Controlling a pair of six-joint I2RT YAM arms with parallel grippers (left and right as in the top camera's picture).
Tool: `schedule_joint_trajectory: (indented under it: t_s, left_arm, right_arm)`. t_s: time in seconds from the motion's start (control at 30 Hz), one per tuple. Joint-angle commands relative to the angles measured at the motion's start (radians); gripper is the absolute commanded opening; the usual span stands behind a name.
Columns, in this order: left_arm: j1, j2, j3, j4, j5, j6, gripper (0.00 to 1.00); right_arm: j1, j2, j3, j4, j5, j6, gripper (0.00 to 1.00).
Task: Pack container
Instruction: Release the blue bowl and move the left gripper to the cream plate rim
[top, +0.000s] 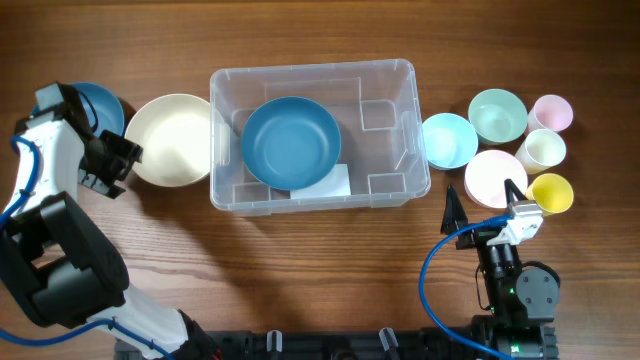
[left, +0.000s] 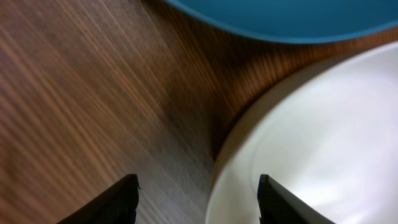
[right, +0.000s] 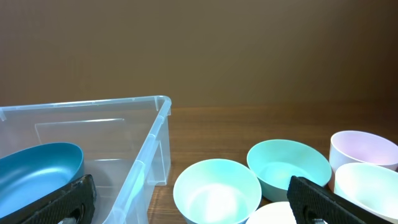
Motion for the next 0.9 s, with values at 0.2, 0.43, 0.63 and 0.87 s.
schedule_joint_trajectory:
  t_s: [0.2,0.43,0.63,0.87]
  left_arm:
    - [-0.008,0.011,-0.154,0.163,0.055,-0.002,0.65]
    - [-0.045,0.011,-0.158,0.179,0.068,-0.002,0.11]
    - [-0.063,0.011,-0.158,0.151,0.076,-0.002,0.04]
    - [-0.061,-0.021,-0.158,0.089,0.075,-0.006,0.04]
  right_arm:
    - [0.002,-0.002,-0.001,0.005,-0.001,-0.006,1.0]
    - [0.002,-0.002,-0.001,0.005,-0.001,-0.006,1.0]
    - [0.002,-0.002,-0.001,0.005,-0.001,-0.006,1.0]
    - [0.002,-0.002,-0.001,0.005,-0.001,-0.006,1.0]
